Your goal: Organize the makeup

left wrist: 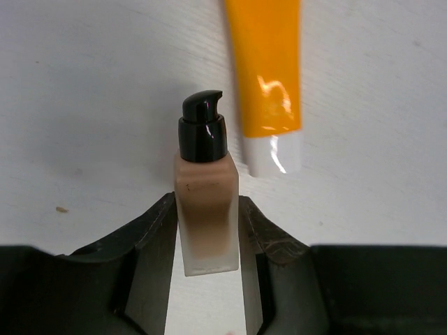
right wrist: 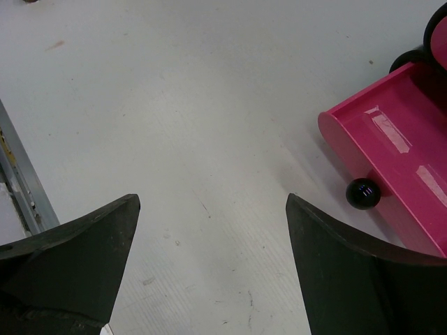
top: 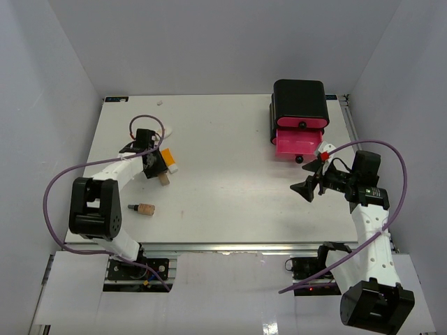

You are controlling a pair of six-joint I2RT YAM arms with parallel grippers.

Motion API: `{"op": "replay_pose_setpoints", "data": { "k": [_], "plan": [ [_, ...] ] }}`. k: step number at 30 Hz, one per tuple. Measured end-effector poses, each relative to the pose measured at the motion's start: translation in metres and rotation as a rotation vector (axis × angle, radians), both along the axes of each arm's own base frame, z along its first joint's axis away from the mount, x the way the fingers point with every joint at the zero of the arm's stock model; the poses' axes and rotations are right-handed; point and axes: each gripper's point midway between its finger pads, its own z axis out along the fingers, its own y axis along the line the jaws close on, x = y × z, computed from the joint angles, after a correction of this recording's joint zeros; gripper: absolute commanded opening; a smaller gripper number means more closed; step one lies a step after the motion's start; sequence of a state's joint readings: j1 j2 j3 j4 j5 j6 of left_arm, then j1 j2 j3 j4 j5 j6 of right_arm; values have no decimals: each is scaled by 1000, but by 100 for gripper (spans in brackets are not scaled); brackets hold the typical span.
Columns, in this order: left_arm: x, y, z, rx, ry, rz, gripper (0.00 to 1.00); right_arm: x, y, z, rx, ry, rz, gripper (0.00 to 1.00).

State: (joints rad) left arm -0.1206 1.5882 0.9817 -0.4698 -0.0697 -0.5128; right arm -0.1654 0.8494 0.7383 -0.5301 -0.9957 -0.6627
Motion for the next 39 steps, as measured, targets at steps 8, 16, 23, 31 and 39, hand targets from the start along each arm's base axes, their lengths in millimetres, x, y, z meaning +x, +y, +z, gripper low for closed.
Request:
{"op": "replay_pose_setpoints", "data": {
  "k": [8, 16, 23, 31, 39],
  "plan": [
    [-13, -109, 97, -129, -288, -355, 0, 3, -7, 1, 4, 0, -30, 91],
    [-11, -265, 163, -268, -486, -867, 0, 6, -24, 7, 19, -22, -96, 92],
    [23, -372, 162, -261, -562, -1091, 0, 7, -35, 9, 43, -26, -146, 92],
    [54, -456, 158, -180, -708, -1210, 2, 6, -38, 8, 60, -17, -157, 92],
    [55, -492, 157, -142, -797, -1252, 5, 7, -40, 8, 63, -18, -164, 92]
  ]
}}
